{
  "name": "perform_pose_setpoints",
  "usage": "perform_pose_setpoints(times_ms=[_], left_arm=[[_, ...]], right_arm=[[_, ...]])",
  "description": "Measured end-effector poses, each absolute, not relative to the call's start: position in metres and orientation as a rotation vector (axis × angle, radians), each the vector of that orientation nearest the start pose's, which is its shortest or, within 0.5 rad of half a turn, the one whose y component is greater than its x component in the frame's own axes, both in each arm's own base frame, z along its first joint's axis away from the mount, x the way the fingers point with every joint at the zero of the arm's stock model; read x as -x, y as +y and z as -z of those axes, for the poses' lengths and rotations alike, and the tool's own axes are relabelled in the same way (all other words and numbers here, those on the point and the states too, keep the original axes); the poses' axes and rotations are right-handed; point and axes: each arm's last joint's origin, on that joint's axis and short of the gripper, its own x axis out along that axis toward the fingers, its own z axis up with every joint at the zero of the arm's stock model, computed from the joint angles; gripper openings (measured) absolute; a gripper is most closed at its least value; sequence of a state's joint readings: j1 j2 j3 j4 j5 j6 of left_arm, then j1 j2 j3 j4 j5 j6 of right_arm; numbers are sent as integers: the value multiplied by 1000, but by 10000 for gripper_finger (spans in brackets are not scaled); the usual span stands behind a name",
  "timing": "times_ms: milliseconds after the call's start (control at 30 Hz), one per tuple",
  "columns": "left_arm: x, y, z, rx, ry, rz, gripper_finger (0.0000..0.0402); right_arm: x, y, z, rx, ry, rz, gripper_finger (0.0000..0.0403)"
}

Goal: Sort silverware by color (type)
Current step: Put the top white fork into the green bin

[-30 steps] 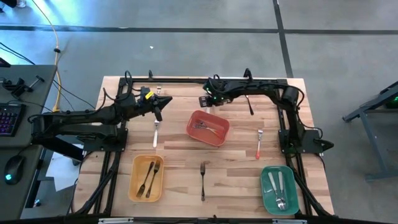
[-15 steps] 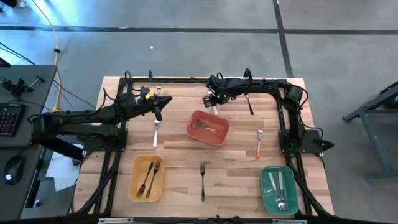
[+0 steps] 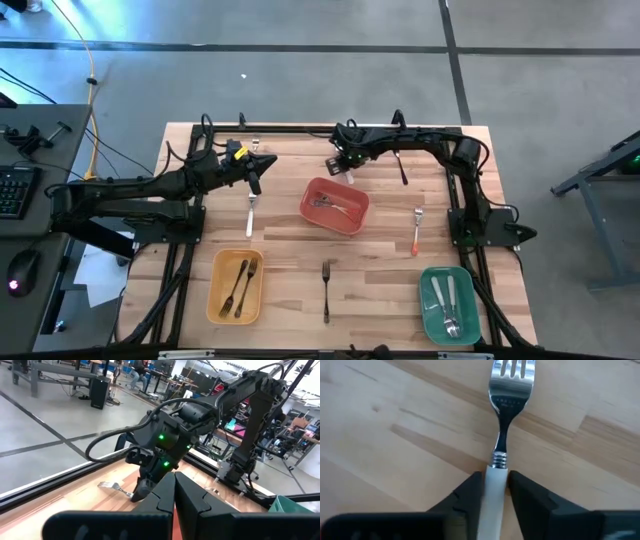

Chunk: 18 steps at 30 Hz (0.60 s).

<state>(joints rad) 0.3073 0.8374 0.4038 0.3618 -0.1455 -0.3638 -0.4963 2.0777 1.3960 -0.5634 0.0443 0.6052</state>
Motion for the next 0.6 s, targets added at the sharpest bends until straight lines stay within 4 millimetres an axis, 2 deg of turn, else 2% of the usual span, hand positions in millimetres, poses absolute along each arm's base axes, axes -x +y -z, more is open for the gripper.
perform_pose_setpoints(times_ms=[200, 367, 467, 600], left_arm=[[-177, 61, -244, 336, -8, -479, 0], [-176, 62, -244, 303, -4, -502, 0], [-175, 62, -245, 279, -4, -500, 0], [-172, 65, -246, 270, 2, -485, 0]], right_arm=[[-352, -198, -136, -813, 1104, 752, 14], [-340, -195, -149, -872, 1146, 740, 22], [-337, -192, -175, -861, 1087, 755, 12], [-328, -175, -205, -847, 1079, 773, 7]])
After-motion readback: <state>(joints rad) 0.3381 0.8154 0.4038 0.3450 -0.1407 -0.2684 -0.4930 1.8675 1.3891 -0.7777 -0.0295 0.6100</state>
